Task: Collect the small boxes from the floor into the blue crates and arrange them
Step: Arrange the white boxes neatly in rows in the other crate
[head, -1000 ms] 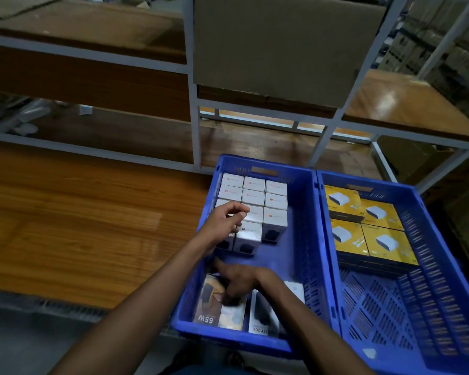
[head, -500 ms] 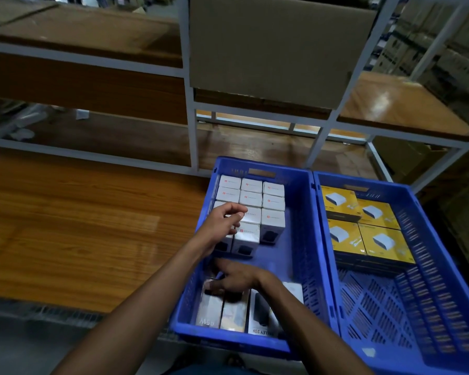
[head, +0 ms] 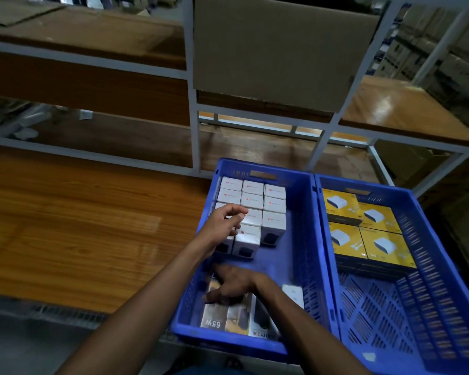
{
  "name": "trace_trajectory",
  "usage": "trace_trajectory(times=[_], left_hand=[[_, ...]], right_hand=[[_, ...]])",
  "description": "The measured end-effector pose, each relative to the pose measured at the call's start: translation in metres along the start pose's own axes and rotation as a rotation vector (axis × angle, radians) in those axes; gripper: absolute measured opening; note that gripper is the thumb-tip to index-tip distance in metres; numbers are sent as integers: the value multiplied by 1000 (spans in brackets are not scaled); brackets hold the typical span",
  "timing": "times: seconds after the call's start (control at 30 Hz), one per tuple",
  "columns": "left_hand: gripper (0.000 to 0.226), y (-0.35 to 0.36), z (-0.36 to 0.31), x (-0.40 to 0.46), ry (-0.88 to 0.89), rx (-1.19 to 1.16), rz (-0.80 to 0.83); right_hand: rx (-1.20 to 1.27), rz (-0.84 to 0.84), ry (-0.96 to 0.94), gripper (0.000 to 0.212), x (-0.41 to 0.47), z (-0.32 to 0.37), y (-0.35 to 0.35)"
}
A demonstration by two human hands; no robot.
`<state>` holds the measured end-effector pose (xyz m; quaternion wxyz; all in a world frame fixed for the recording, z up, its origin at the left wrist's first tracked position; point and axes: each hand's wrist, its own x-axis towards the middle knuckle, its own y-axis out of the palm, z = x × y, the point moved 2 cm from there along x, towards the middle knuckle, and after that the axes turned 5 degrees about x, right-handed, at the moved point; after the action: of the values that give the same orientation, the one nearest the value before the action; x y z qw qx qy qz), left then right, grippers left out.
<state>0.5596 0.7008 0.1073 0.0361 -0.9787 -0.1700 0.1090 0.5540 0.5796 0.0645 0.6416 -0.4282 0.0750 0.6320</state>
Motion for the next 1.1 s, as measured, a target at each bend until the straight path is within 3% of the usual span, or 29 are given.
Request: trace_trajectory(times=[0.27, 0.37, 0.4, 0.5, 0.7, 0.83, 0.9, 1.1], left_hand=[[19, 1, -3, -3, 0, -6, 2], [19, 1, -4, -5, -3, -27, 4], [20, 2, -4, -5, -4, -36, 10], [21, 2, -6, -8, -7, -99, 27], [36, 1, -14, -13, -4, -120, 40], [37, 6, -17, -18, 20, -85, 131], [32, 9, -15, -20, 92, -61, 178], [60, 13, -5, -21, 226, 206, 171]], right_hand=[[136, -121, -132, 79, -12, -3, -15], [205, -258, -118, 56, -17, -8, -29], [269, -324, -117, 46, -21, -10, -34], [547, -504, -39, 53, -44, -15, -51], [1051, -621, 166, 46, -65, -52, -55], [1317, -701, 147, 55, -71, -59, -57], [1386, -713, 130, 59, -71, -60, -58], [1346, -761, 130, 53, -74, -64, -60]])
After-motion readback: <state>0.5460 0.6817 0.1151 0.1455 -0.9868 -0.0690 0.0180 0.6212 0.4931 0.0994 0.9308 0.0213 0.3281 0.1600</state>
